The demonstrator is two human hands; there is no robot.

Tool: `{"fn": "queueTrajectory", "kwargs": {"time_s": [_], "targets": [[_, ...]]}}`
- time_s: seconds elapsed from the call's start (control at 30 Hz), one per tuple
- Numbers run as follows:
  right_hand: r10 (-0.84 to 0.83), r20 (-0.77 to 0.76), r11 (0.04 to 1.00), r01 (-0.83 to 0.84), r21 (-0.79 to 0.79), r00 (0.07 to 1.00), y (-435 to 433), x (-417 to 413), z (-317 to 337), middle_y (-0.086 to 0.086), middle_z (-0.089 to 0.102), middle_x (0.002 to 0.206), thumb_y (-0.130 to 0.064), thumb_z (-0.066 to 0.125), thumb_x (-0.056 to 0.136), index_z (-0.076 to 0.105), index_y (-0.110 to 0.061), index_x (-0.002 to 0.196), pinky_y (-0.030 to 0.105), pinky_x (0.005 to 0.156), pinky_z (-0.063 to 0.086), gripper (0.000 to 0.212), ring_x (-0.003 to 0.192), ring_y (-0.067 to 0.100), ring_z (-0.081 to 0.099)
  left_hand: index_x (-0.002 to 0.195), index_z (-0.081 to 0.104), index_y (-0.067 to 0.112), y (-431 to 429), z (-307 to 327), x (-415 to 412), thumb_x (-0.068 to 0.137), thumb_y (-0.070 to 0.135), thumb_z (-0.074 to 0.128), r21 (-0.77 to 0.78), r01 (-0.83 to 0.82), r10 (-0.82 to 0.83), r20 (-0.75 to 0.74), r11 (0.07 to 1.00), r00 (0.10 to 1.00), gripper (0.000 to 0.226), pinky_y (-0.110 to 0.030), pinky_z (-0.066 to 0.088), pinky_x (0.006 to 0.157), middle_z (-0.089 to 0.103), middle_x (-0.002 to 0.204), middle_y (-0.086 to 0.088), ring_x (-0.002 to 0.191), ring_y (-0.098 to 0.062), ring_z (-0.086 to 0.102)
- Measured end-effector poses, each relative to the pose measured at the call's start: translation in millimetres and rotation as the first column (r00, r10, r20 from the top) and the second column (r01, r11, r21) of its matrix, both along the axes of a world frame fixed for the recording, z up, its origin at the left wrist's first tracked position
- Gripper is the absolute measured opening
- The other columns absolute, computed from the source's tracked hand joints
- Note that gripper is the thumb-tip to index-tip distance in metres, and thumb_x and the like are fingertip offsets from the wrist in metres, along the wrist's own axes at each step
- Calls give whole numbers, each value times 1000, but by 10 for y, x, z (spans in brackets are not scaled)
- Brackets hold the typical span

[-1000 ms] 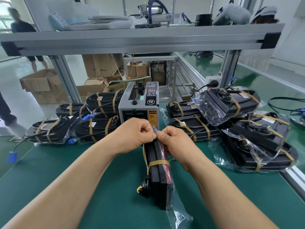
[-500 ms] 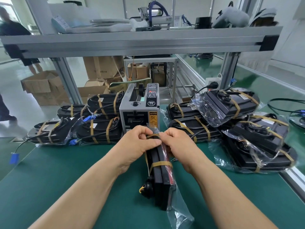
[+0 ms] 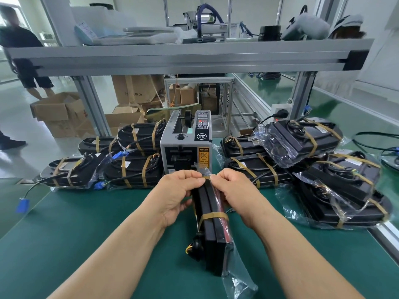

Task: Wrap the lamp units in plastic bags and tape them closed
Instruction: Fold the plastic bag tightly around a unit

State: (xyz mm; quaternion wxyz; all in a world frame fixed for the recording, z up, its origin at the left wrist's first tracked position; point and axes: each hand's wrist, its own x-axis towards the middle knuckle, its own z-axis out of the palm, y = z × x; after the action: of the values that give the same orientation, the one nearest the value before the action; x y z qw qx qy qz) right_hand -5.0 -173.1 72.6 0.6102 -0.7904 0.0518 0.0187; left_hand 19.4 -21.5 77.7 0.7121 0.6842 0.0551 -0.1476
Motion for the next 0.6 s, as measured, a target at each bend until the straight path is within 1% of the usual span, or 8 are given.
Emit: {"fn": "queueTrajectory", "kwargs": {"time_s": [0.17, 0.23, 0.3, 0.37, 0.4, 0.5, 0.53, 0.6], "targets": [[-105, 7, 987, 105, -122, 994, 90, -18, 7, -10, 56, 63, -45, 71, 81, 48, -22, 75, 17, 47, 37, 33, 52, 3, 50, 91, 70, 20, -28, -62, -81, 93, 10, 64, 4, -34, 33, 106, 999, 994, 12, -19, 43, 55, 67, 69, 9, 55, -1, 56], [-125, 5, 983, 125, -135, 992, 114, -15, 38, -6, 60, 76, -37, 70, 83, 53, -19, 84, 25, 55, 41, 24, 65, 9, 53, 95, 71, 19, -50, -66, -128, 95, 11, 61, 21, -47, 43, 154, 999, 987, 13, -16, 45, 53, 69, 72, 9, 57, 1, 57], [-139, 32, 974, 142, -173, 990, 129, -19, 109, -1, 63, 101, -28, 67, 85, 55, -19, 98, 32, 71, 47, 20, 85, 14, 57, 98, 72, 21, -68, -75, -173, 98, 11, 58, 46, -55, 44, 202, 997, 978, 18, -14, 45, 53, 69, 72, 11, 55, 3, 55], [-85, 67, 927, 104, -360, 994, 148, -37, 178, 2, 54, 132, -25, 60, 90, 51, -23, 119, 33, 90, 44, 31, 115, 18, 53, 100, 72, 27, -75, -98, -224, 99, 8, 53, 79, -54, 32, 258, 995, 966, 27, -14, 44, 59, 65, 75, 10, 58, 2, 53], [-27, 76, 872, 61, -485, 997, 167, -54, 203, 3, 48, 140, -25, 54, 93, 47, -21, 132, 35, 99, 41, 39, 126, 21, 48, 102, 72, 30, -73, -113, -248, 99, 6, 51, 102, -48, 17, 288, 994, 957, 32, -16, 43, 63, 61, 77, 10, 61, 1, 52], [154, -1, 656, -102, -748, 988, 244, -140, 234, 2, 46, 138, -40, 45, 98, 42, -16, 136, 38, 99, 43, 45, 128, 24, 50, 103, 73, 37, -16, -166, -334, 94, -8, 43, 113, -32, -5, 315, 993, 949, 55, -17, 44, 70, 59, 87, 9, 70, -1, 54], [182, -50, 623, -154, -767, 982, 243, -154, 234, 2, 42, 145, -48, 46, 96, 36, -17, 143, 39, 100, 43, 58, 129, 24, 49, 104, 73, 36, 19, -186, -368, 91, -13, 39, 64, -17, -3, 295, 998, 956, 61, -17, 47, 70, 61, 89, 8, 71, -1, 57], [211, -144, 646, -248, -722, 967, 181, -165, 275, 2, 32, 155, -58, 53, 91, 19, -20, 156, 36, 106, 40, 82, 136, 23, 45, 109, 71, 34, 95, -231, -423, 88, -16, 37, -6, 4, -2, 257, 1000, 966, 64, -19, 51, 75, 66, 94, 7, 76, -2, 61]]}}
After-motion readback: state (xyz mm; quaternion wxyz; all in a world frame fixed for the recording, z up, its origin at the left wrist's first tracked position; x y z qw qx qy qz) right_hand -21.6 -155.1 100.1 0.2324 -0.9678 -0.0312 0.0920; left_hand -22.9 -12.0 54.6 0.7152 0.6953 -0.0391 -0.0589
